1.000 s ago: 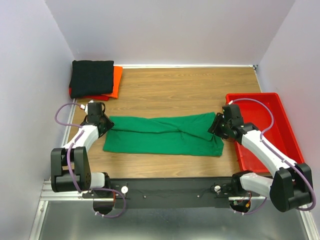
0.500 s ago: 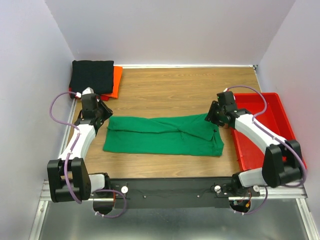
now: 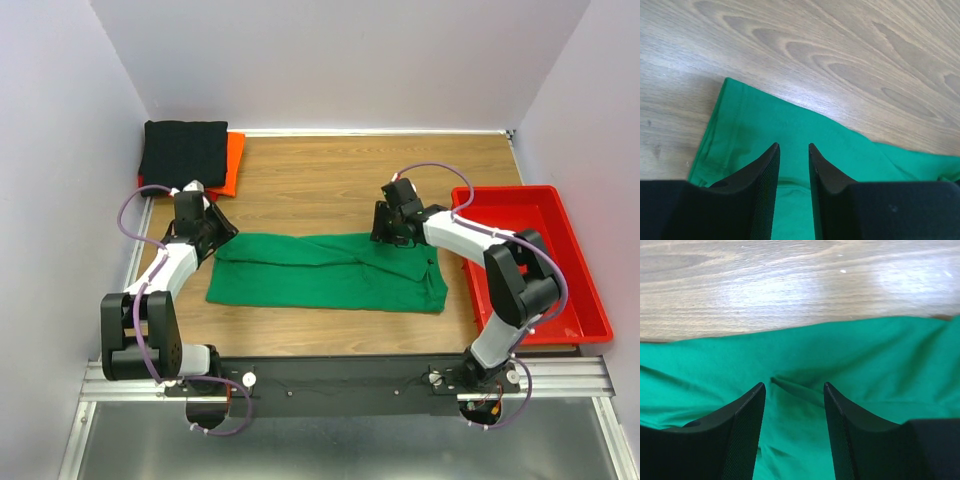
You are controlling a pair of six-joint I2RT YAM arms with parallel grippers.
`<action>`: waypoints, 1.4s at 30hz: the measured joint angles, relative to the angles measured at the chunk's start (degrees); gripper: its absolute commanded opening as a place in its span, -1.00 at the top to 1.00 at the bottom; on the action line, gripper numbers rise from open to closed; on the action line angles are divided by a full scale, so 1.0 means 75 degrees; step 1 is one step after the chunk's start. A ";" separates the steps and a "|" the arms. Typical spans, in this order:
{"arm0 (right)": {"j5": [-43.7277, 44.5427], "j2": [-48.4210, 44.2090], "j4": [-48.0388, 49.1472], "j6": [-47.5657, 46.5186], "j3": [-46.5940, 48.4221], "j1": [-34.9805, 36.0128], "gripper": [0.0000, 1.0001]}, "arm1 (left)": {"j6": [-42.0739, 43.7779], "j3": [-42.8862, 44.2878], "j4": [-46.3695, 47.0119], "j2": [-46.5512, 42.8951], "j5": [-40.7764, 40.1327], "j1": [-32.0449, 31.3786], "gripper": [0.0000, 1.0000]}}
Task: Fold and stack the t-shirts
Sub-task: Fold the tshirt
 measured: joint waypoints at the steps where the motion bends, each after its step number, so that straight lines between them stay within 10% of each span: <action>1: 0.0023 0.0073 0.0035 -0.0020 0.0023 0.0047 -0.16 | 0.0012 -0.0009 0.0012 0.0006 0.0023 -0.0006 0.27; 19: 0.0064 -0.0117 0.0137 0.0044 -0.0425 0.0466 0.98 | 0.0085 -0.0114 0.0216 0.0050 0.0283 -0.0085 0.31; 36: -0.0385 -0.1880 0.0154 0.0746 -0.1824 0.1000 0.99 | 0.0108 -0.0242 0.0326 0.0172 0.0463 -0.0114 0.31; 42: -0.0414 -0.2186 0.0149 0.1008 -0.2197 0.1306 0.50 | 0.0108 -0.0242 0.0332 0.0219 0.0498 -0.0134 0.31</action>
